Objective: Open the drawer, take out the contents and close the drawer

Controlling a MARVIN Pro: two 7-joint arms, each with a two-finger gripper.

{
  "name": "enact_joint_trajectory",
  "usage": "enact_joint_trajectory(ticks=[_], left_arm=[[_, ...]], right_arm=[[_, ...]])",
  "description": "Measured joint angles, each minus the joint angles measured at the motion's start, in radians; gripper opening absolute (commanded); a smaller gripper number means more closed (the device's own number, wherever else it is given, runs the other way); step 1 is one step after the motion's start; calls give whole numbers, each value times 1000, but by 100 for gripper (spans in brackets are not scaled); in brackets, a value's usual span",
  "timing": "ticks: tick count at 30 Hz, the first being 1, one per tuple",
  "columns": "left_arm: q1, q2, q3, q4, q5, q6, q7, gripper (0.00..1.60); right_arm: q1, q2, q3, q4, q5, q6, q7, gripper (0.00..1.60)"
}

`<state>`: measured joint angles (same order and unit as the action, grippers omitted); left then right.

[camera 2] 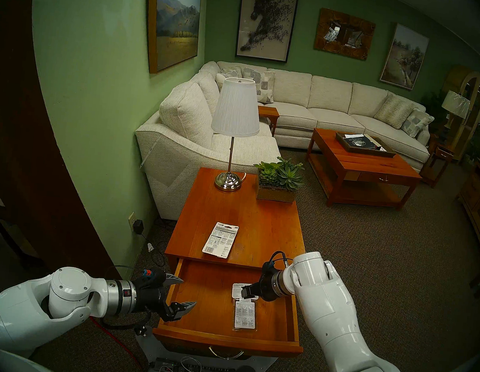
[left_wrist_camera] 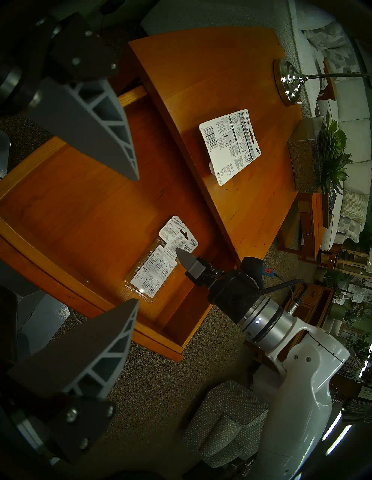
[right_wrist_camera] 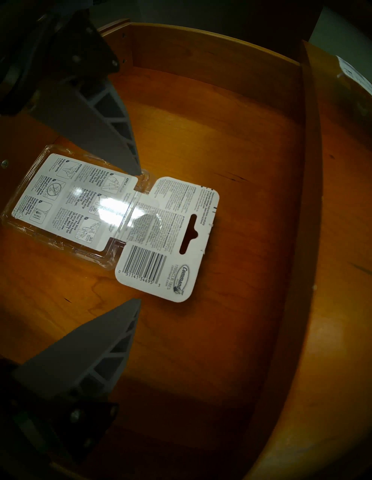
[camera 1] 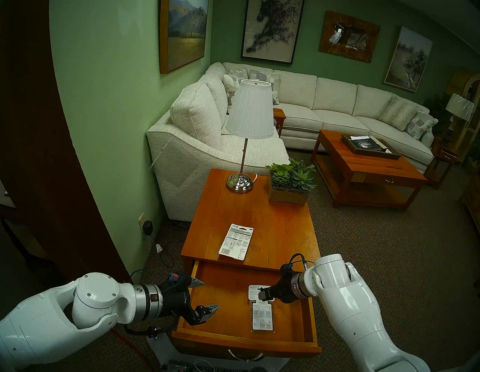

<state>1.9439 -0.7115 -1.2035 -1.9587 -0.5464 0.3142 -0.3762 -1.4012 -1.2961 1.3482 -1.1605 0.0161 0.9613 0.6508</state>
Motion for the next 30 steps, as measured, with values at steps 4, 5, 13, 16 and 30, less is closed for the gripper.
enact_joint_trajectory(ticks=[4, 5, 13, 16, 30], left_arm=[[0, 0, 0, 0, 0, 0, 0, 160], [0, 0, 0, 0, 0, 0, 0, 160], [0, 0, 0, 0, 0, 0, 0, 160], [0, 0, 0, 0, 0, 0, 0, 160], [0, 0, 0, 0, 0, 0, 0, 160]], right_arm=[[0, -8, -9, 9, -1, 0, -1, 160], [0, -10, -11, 11, -1, 0, -2, 160], [0, -21, -26, 22, -17, 0, -35, 160], [0, -26, -31, 21, -28, 0, -52, 160], [-11, -37, -22, -10, -46, 0, -89, 160]])
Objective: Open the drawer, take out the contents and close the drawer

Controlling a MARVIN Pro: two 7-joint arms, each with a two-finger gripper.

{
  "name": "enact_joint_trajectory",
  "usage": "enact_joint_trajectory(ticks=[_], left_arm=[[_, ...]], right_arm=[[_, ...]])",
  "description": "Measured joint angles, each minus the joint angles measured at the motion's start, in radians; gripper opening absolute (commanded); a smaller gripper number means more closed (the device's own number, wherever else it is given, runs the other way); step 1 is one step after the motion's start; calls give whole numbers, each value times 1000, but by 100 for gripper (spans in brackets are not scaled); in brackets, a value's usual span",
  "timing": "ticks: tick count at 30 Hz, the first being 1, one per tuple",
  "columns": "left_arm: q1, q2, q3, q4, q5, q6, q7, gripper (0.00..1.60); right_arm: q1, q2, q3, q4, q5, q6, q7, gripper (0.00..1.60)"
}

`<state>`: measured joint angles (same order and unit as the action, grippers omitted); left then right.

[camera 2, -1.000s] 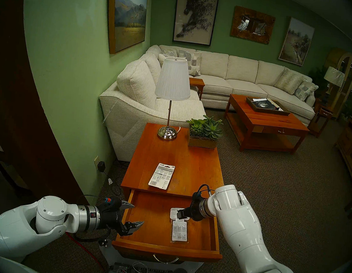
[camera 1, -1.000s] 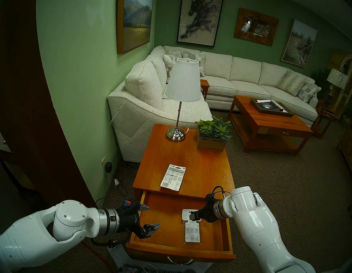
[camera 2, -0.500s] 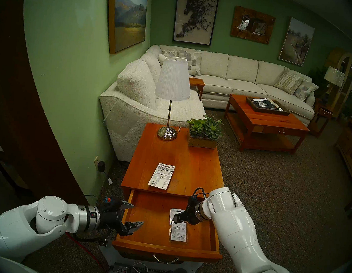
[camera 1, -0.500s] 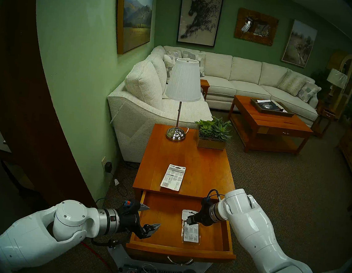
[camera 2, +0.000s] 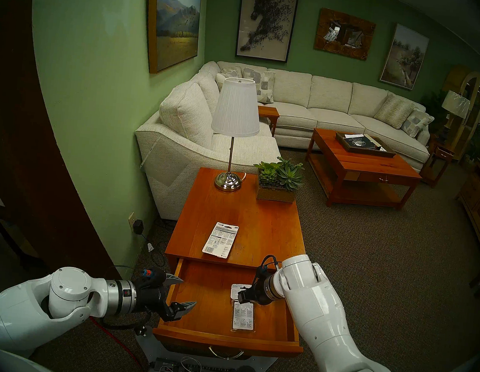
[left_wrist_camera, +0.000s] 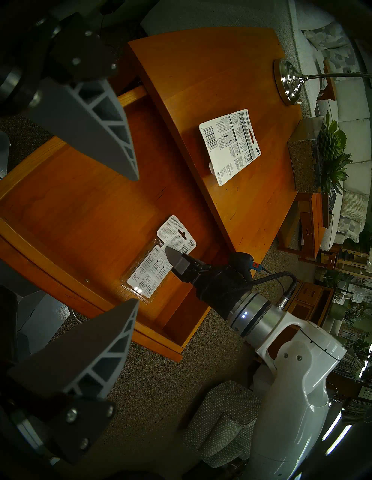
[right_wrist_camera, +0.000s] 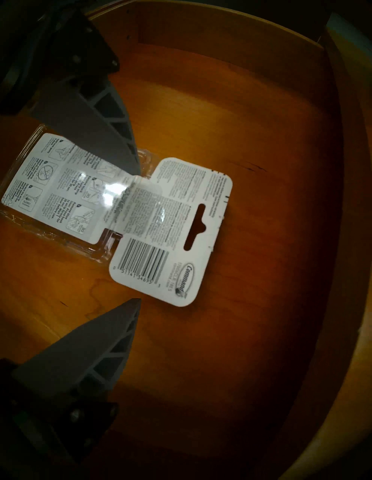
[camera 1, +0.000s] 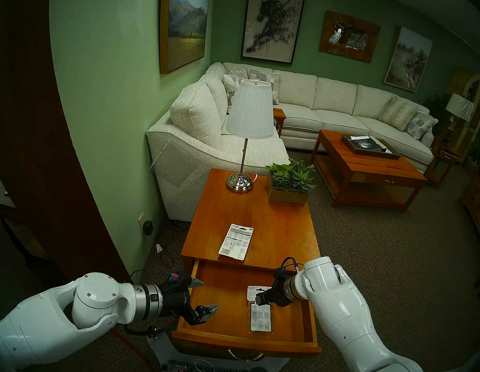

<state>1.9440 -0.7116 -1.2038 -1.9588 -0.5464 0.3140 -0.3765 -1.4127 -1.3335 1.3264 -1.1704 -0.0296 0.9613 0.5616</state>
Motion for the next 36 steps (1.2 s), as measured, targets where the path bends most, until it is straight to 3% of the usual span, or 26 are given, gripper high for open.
enact_joint_trajectory(ticks=[12, 13, 14, 15, 16, 17, 18, 19, 20, 28, 36], left_arm=[[0, 0, 0, 0, 0, 0, 0, 160], [0, 0, 0, 0, 0, 0, 0, 160], [0, 0, 0, 0, 0, 0, 0, 160], [0, 0, 0, 0, 0, 0, 0, 160], [0, 0, 0, 0, 0, 0, 0, 160], [0, 0, 0, 0, 0, 0, 0, 160], [0, 0, 0, 0, 0, 0, 0, 160], [0, 0, 0, 0, 0, 0, 0, 160], [0, 0, 0, 0, 0, 0, 0, 160], [0, 0, 0, 0, 0, 0, 0, 160], [0, 0, 0, 0, 0, 0, 0, 160]], right_arm=[[-7, 1, 2, -7, 7, 0, 25, 160], [-6, 1, 1, -3, 7, 0, 27, 151], [-6, 1, -1, 0, 7, 0, 29, 122], [-5, 1, -2, 2, 7, 0, 30, 122], [-5, 1, -3, 4, 7, 0, 31, 104], [-4, 1, -4, 6, 7, 0, 31, 70], [-3, 1, -6, 10, 7, 0, 32, 60], [-1, 0, -9, 15, 7, 0, 34, 19], [0, 0, -10, 17, 7, 0, 34, 0], [7, 0, -26, 23, 6, 0, 45, 0], [-17, 24, -30, -63, 13, 0, 71, 0]])
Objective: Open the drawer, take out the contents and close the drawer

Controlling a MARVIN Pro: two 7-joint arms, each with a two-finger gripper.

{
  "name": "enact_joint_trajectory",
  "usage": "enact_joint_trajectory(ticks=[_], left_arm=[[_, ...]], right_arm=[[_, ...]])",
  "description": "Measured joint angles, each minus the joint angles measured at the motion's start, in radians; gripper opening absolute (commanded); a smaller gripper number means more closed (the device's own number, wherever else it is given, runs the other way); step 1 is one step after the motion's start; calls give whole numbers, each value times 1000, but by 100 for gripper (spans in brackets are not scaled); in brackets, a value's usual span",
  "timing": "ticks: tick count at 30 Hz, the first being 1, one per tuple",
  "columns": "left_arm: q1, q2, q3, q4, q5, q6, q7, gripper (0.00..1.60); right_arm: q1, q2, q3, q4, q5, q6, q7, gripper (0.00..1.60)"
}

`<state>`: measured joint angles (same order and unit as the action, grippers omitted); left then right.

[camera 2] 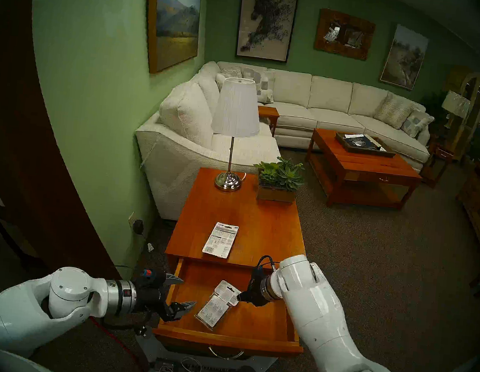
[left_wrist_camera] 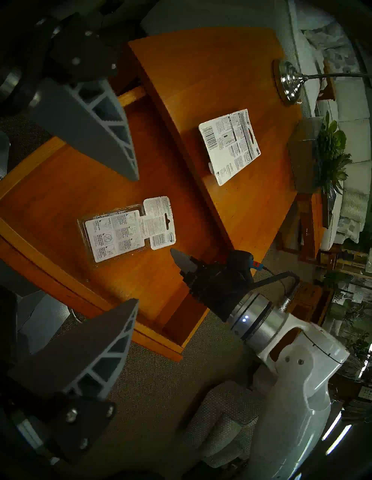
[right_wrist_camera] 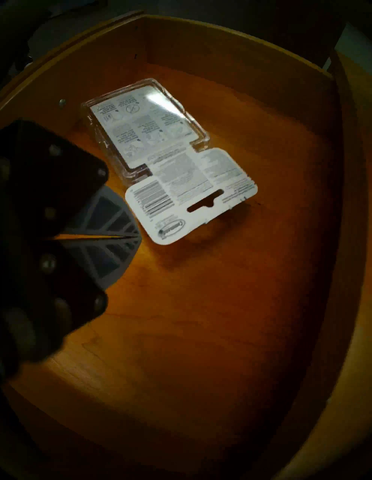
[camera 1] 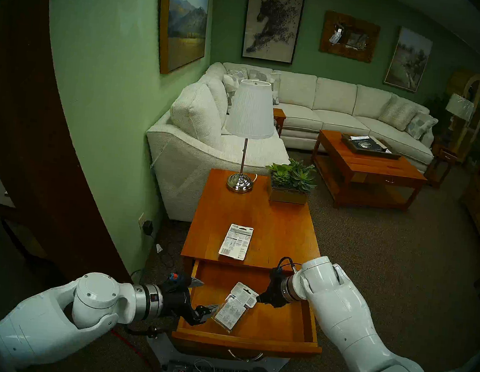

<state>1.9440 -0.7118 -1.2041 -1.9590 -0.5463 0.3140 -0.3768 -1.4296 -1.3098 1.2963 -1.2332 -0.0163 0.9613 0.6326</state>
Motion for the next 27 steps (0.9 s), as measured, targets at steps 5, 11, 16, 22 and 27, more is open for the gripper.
enact_joint_trajectory(ticks=[5, 11, 16, 22, 27], left_arm=[[0, 0, 0, 0, 0, 0, 0, 160], [0, 0, 0, 0, 0, 0, 0, 160], [0, 0, 0, 0, 0, 0, 0, 160], [0, 0, 0, 0, 0, 0, 0, 160], [0, 0, 0, 0, 0, 0, 0, 160]], right_arm=[[-27, 17, 7, -61, 9, 0, 15, 160], [-62, 37, 18, -123, 20, 0, 31, 160], [-84, 48, 27, -147, 28, 0, 38, 160], [-90, 50, 33, -136, 40, 0, 47, 160], [-78, 41, 32, -77, 49, 0, 55, 160]])
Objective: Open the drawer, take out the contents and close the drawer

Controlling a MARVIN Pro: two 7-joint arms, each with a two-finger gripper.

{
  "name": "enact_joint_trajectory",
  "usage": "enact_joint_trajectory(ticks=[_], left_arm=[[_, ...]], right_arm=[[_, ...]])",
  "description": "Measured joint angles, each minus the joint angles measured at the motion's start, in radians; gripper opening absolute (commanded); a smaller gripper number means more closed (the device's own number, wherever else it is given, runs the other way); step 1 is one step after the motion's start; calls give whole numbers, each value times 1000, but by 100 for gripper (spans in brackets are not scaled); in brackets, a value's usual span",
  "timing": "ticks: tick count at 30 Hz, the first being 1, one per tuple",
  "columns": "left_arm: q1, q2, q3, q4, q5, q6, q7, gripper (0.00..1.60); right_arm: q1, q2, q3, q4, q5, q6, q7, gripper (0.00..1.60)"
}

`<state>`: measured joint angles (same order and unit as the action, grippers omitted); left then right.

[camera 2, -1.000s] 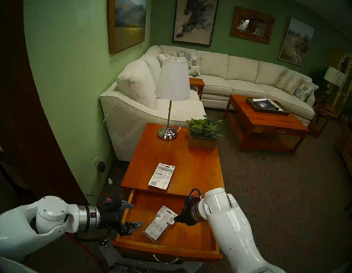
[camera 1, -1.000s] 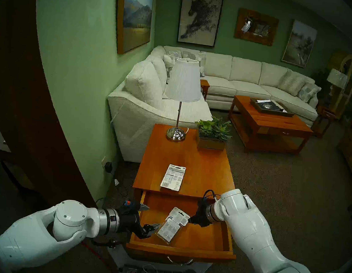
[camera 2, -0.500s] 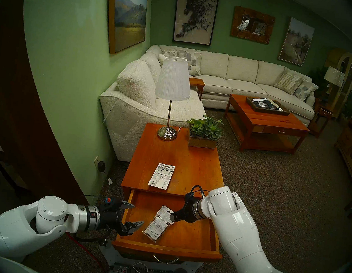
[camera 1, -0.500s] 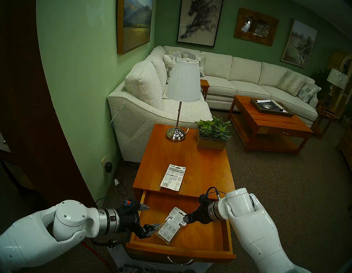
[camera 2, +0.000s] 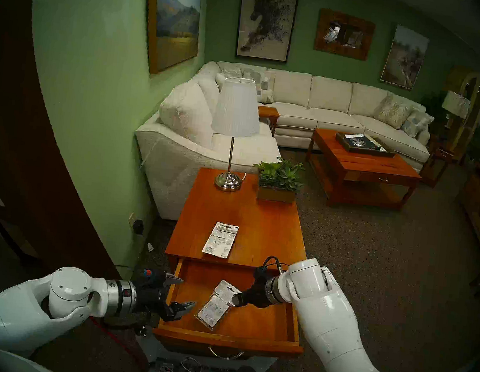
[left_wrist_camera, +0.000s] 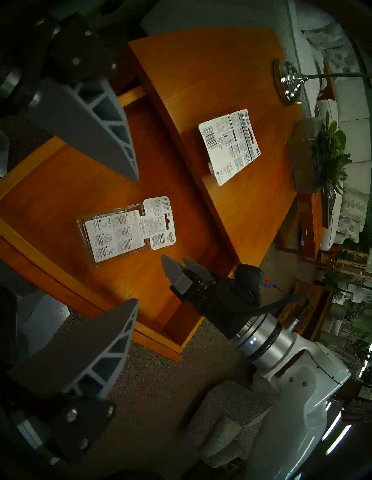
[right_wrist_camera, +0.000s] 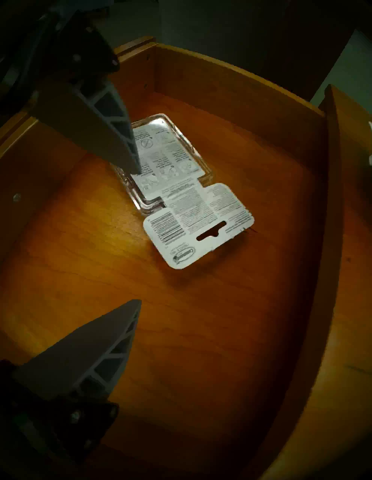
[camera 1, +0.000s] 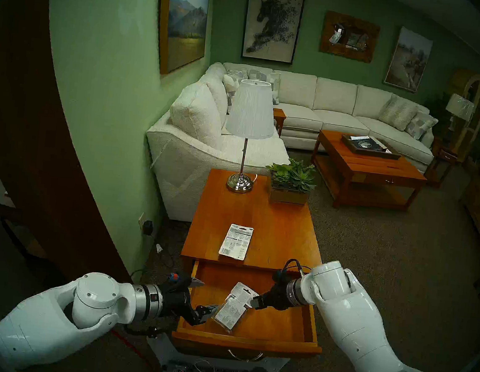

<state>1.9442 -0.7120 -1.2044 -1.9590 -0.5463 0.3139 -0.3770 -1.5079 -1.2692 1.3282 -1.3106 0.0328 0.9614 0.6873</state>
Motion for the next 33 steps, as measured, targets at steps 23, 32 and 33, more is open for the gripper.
enact_joint_trajectory(ticks=[23, 32, 33], left_arm=[[0, 0, 0, 0, 0, 0, 0, 160], [0, 0, 0, 0, 0, 0, 0, 160], [0, 0, 0, 0, 0, 0, 0, 160]], right_arm=[[52, -60, -5, 130, 2, -38, -21, 160], [72, -92, -2, 177, -15, -63, -67, 160], [73, -96, 0, 182, -14, -67, -68, 160]])
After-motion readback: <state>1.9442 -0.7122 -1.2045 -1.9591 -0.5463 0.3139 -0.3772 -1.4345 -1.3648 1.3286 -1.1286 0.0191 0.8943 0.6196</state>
